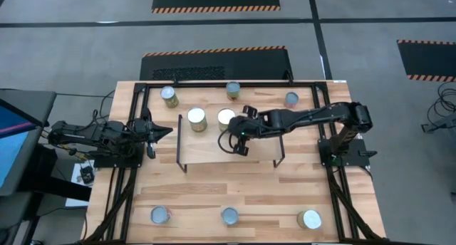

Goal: Pick and place cans onto a shelf
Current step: Put the bottom canned pears on the shelf

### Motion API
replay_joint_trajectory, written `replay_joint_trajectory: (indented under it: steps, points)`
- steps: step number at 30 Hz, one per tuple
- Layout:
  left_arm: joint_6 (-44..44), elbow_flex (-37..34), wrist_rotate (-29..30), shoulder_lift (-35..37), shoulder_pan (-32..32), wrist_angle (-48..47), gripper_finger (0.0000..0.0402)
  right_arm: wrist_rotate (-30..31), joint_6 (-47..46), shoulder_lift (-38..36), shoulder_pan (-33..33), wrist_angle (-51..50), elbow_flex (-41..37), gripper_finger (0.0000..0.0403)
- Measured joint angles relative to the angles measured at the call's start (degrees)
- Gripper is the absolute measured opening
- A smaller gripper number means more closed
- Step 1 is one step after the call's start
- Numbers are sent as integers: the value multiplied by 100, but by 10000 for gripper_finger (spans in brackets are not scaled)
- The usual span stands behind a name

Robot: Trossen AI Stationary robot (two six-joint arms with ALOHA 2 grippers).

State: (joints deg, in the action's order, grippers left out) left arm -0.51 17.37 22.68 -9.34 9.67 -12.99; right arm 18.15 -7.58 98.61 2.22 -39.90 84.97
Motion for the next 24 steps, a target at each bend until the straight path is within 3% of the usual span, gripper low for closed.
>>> replay_joint_trajectory:
  steps: [6, 24]
  points:
    - [-27, 0, -27, 2, -2, -3, 0, -29, 52, 2, -11, -360, 0, 9]
    - [-319, 121, -1335, -289, 59, -215, 0, -11, 305, 7, -157, 173, 0, 8]
